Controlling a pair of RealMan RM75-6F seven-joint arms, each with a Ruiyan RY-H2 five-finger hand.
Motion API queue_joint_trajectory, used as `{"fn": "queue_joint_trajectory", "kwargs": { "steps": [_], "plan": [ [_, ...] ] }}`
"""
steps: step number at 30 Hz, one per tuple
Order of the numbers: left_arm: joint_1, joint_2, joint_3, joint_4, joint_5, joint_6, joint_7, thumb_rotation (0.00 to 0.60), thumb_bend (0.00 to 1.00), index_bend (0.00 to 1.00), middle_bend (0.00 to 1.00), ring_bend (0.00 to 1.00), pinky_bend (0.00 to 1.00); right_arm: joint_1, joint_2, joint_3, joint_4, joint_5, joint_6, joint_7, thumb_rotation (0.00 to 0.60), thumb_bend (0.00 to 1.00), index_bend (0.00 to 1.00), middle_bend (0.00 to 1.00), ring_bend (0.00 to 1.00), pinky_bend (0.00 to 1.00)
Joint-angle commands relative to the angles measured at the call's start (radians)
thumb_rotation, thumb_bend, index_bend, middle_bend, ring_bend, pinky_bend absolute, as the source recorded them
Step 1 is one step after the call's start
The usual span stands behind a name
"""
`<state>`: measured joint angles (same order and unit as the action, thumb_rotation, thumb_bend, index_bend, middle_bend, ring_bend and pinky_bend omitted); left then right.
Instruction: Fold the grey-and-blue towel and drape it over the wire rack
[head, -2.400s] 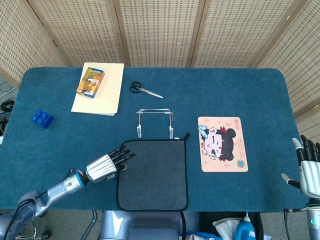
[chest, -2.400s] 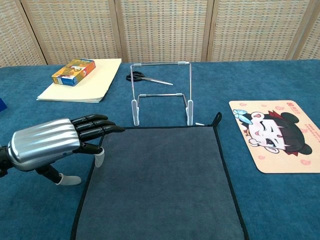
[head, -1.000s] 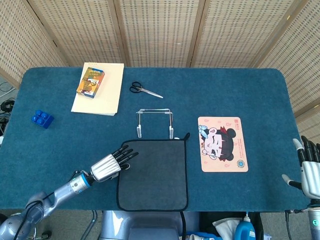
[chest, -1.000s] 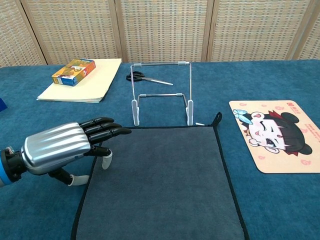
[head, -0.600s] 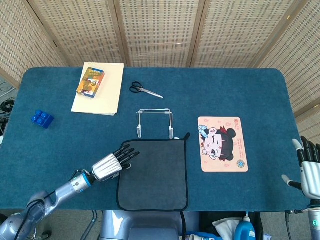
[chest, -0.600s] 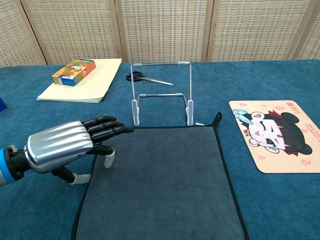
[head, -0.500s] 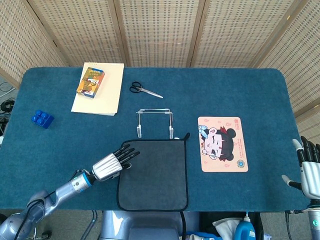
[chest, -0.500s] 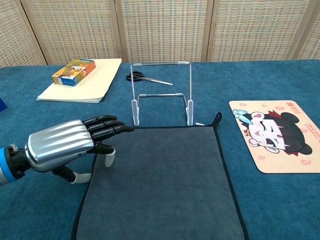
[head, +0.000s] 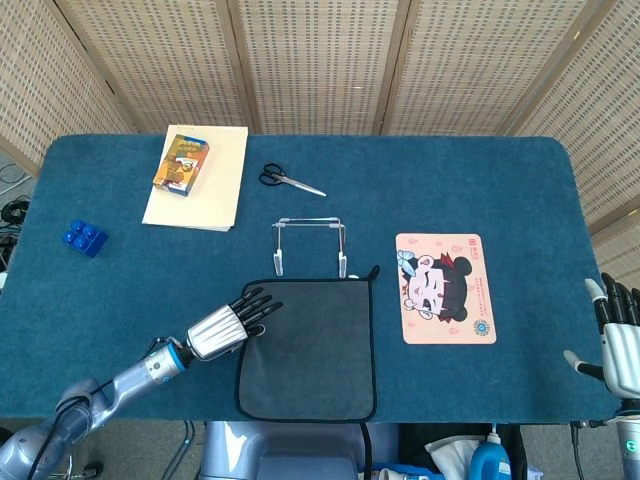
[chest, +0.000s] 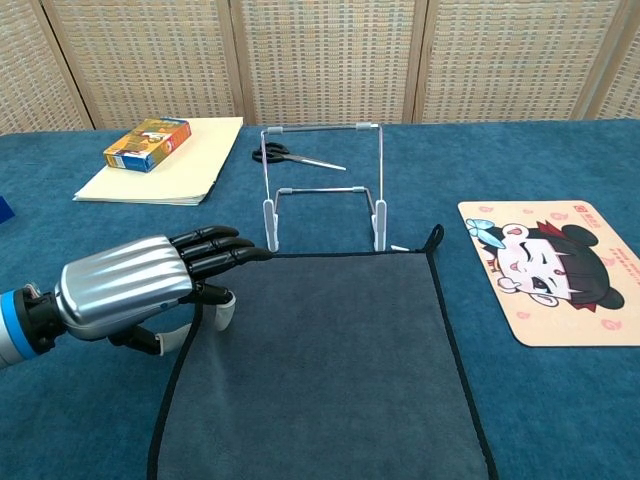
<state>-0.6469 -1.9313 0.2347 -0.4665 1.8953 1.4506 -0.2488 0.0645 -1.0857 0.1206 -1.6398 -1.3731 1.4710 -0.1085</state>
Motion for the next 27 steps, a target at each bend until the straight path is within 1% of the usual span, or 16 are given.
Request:
{"fn": "queue_joint_trajectory", "kwargs": {
  "steps": [1, 3, 10, 19, 27],
  "plan": [
    [-0.001, 0.001, 0.000, -0.003, -0.001, -0.002, 0.002, 0.600, 0.52, 0.46, 0.00, 0.00, 0.00, -0.001, 0.001, -0.001, -0.001, -0.001, 0.000, 0.001, 0.600, 0.00, 0.00, 0.00, 0.00, 0.00],
    [-0.001, 0.001, 0.000, -0.007, -0.002, -0.003, 0.004, 0.600, 0.52, 0.47, 0.00, 0.00, 0.00, -0.001, 0.002, -0.001, -0.003, -0.001, 0.001, 0.003, 0.600, 0.00, 0.00, 0.00, 0.00, 0.00],
    [0.000, -0.001, 0.002, -0.011, -0.005, -0.004, 0.010, 0.600, 0.52, 0.60, 0.00, 0.00, 0.00, -0.001, 0.005, -0.002, -0.004, -0.002, 0.000, 0.005, 0.600, 0.00, 0.00, 0.00, 0.00, 0.00],
    [0.002, 0.010, 0.000, -0.014, -0.012, 0.000, 0.008, 0.600, 0.52, 0.70, 0.00, 0.00, 0.00, -0.002, 0.008, -0.004, -0.008, -0.004, 0.000, 0.010, 0.600, 0.00, 0.00, 0.00, 0.00, 0.00],
    [0.028, 0.058, 0.005, -0.016, -0.021, 0.022, -0.008, 0.600, 0.52, 0.71, 0.00, 0.00, 0.00, -0.003, 0.010, -0.005, -0.011, -0.005, 0.000, 0.011, 0.600, 0.00, 0.00, 0.00, 0.00, 0.00]
  ]
}}
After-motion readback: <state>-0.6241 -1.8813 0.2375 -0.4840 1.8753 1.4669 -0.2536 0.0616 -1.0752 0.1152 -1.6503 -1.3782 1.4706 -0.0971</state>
